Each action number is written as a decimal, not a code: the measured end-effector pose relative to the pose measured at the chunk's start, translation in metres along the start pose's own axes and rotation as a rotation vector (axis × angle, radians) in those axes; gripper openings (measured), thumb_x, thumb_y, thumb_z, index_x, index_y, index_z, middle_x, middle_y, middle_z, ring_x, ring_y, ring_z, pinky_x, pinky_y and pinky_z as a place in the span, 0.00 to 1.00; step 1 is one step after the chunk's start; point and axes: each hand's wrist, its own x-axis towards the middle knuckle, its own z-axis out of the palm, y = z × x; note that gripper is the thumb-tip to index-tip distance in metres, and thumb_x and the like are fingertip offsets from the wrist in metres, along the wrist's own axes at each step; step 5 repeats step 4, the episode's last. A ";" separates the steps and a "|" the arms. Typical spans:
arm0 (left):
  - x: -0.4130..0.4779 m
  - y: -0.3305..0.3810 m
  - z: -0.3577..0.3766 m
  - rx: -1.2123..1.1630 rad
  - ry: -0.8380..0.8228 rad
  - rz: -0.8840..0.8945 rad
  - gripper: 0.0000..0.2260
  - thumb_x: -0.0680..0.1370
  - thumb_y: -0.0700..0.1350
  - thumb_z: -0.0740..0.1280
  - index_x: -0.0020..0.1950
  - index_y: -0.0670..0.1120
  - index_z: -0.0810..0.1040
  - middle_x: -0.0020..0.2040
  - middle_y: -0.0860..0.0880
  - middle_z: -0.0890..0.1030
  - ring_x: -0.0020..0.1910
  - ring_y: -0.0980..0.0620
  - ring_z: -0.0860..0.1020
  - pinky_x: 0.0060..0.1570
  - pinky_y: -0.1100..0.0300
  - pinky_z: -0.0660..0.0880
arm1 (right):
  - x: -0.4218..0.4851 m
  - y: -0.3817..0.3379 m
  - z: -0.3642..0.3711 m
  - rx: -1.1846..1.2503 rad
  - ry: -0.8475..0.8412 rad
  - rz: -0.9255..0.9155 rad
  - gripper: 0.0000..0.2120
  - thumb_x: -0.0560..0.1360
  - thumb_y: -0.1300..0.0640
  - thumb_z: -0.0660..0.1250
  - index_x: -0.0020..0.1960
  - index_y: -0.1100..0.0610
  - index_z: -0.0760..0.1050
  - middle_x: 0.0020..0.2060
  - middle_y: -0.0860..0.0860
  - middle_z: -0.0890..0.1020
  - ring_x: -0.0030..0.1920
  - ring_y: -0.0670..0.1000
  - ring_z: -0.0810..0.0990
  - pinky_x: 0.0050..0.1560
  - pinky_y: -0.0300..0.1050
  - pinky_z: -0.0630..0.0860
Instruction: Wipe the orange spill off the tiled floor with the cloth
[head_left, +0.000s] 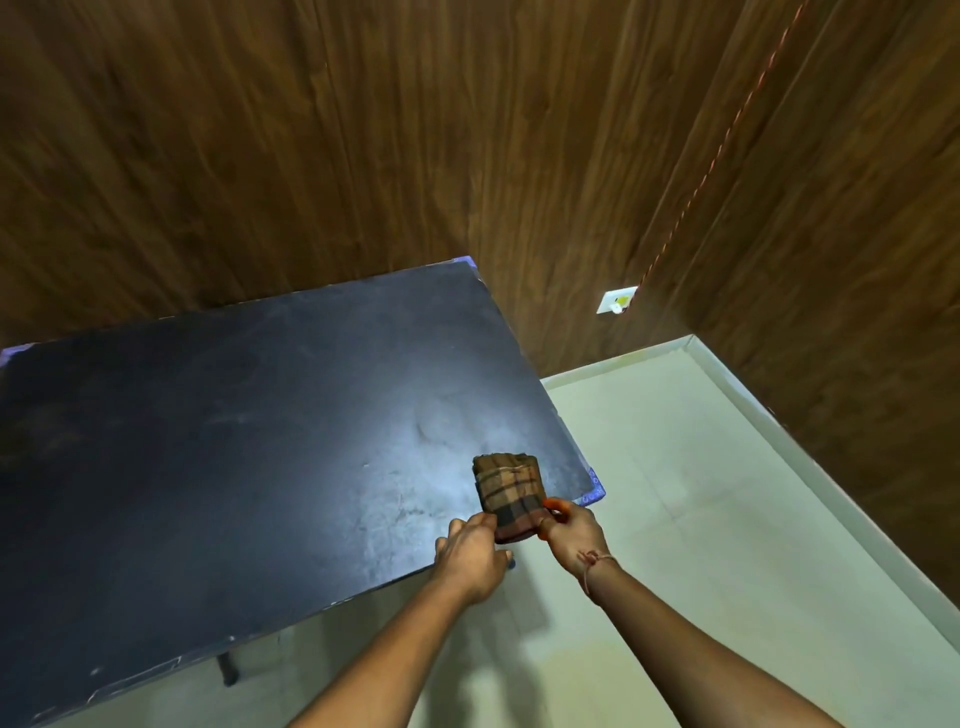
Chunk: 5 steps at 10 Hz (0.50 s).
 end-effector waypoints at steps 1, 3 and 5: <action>0.006 0.003 0.003 -0.050 0.009 -0.012 0.17 0.79 0.48 0.62 0.68 0.49 0.68 0.68 0.52 0.71 0.65 0.45 0.66 0.60 0.49 0.65 | -0.002 -0.009 -0.005 0.029 0.078 -0.026 0.08 0.76 0.61 0.65 0.51 0.53 0.80 0.44 0.50 0.83 0.46 0.52 0.79 0.42 0.38 0.70; -0.005 0.007 -0.001 -0.134 0.050 -0.035 0.20 0.81 0.47 0.60 0.73 0.51 0.64 0.71 0.52 0.70 0.69 0.45 0.65 0.62 0.48 0.64 | -0.012 -0.012 -0.008 0.005 0.048 -0.073 0.10 0.77 0.61 0.64 0.57 0.54 0.78 0.49 0.52 0.82 0.50 0.55 0.78 0.47 0.40 0.69; -0.026 -0.005 -0.009 -0.140 0.150 -0.057 0.22 0.81 0.48 0.59 0.76 0.50 0.62 0.74 0.51 0.68 0.72 0.46 0.64 0.67 0.49 0.63 | -0.036 -0.008 -0.003 0.017 0.079 -0.127 0.16 0.77 0.61 0.65 0.64 0.55 0.75 0.57 0.54 0.80 0.56 0.57 0.78 0.54 0.43 0.72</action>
